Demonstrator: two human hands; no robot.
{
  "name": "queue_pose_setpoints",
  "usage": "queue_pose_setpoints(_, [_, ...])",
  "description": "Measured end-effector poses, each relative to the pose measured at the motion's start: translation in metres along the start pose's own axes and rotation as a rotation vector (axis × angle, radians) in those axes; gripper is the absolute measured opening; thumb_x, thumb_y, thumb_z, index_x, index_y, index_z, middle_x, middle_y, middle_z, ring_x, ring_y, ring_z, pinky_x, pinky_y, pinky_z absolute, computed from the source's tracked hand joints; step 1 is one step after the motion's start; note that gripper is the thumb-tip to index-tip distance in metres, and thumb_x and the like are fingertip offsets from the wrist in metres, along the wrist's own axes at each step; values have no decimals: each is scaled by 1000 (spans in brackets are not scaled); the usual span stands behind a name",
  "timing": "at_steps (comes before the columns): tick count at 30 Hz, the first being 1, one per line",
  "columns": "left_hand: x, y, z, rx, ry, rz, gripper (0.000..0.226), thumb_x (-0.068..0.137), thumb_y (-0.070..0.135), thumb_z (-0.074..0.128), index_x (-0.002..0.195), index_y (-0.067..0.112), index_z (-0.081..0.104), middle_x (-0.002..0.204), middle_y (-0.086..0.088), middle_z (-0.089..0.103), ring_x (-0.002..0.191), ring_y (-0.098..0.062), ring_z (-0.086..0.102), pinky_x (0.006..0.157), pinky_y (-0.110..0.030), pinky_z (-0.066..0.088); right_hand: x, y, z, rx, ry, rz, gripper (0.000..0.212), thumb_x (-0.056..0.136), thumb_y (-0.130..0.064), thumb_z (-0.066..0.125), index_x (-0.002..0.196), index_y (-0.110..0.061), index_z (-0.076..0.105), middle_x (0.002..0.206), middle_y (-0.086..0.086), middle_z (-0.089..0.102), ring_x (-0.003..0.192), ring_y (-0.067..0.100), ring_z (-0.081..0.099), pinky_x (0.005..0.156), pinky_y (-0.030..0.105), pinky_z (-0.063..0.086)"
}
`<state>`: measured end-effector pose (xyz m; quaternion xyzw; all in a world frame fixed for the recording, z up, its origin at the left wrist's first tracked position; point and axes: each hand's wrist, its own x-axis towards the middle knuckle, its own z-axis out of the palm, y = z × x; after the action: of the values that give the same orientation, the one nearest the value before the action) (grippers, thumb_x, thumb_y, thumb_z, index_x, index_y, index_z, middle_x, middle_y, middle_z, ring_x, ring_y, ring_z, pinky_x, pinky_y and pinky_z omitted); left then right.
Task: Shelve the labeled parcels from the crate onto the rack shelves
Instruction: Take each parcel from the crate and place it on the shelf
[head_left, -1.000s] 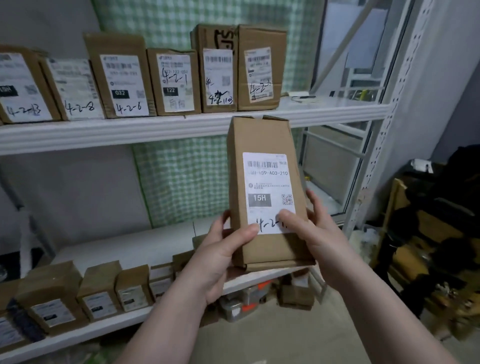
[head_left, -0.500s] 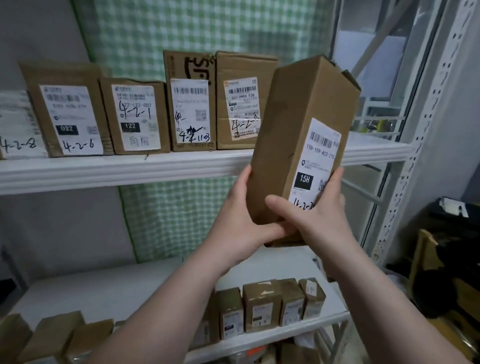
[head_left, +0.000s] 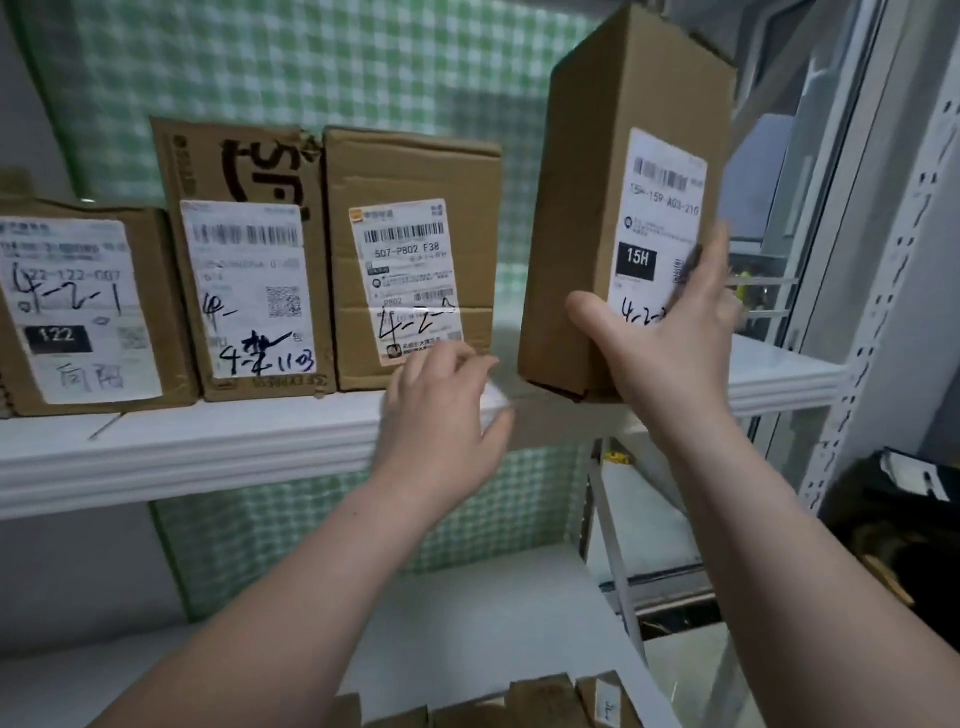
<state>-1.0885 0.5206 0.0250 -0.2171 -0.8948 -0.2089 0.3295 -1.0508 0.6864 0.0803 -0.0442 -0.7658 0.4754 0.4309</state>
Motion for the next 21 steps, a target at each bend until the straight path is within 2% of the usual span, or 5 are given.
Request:
queue_pose_setpoints(4, [6, 2, 19, 207, 47, 12, 36, 84, 47, 52, 108, 26, 68, 100, 4, 58, 99, -21, 49, 84, -35, 37, 24, 13, 18, -66, 20, -38, 115, 70, -48, 75, 155, -36, -1, 146, 8, 26, 135, 25, 26, 107, 39, 26])
queue_pose_setpoints(6, [6, 5, 25, 258, 90, -18, 38, 81, 52, 48, 96, 26, 71, 86, 6, 58, 85, -20, 52, 72, -33, 38, 27, 23, 29, -118, 15, -33, 114, 68, -52, 75, 154, -38, 1, 145, 10, 25, 136, 29, 26, 108, 46, 28])
queue_pose_setpoints(9, [10, 8, 29, 287, 142, -32, 39, 78, 56, 45, 83, 27, 71, 74, 8, 55, 74, -19, 50, 63, -28, 33, 21, 34, 43, -163, 24, -68, 112, 65, -56, 73, 154, -40, 7, 147, 12, 22, 134, 32, 27, 107, 49, 29])
queue_pose_setpoints(16, [11, 14, 31, 243, 223, -53, 36, 78, 54, 47, 78, 28, 71, 70, 9, 52, 70, -17, 48, 62, -25, 25, 16, 47, 57, -164, 56, -131, 114, 63, -65, 69, 155, -38, 5, 151, 15, 19, 132, 34, 28, 107, 50, 29])
queue_pose_setpoints(21, [10, 16, 30, 240, 220, -83, 38, 78, 55, 45, 81, 27, 71, 72, 10, 52, 72, -16, 48, 63, -26, 25, 16, 52, 56, -162, -38, -158, 120, 62, -67, 72, 155, -37, 2, 155, 12, 14, 137, 33, 25, 107, 51, 30])
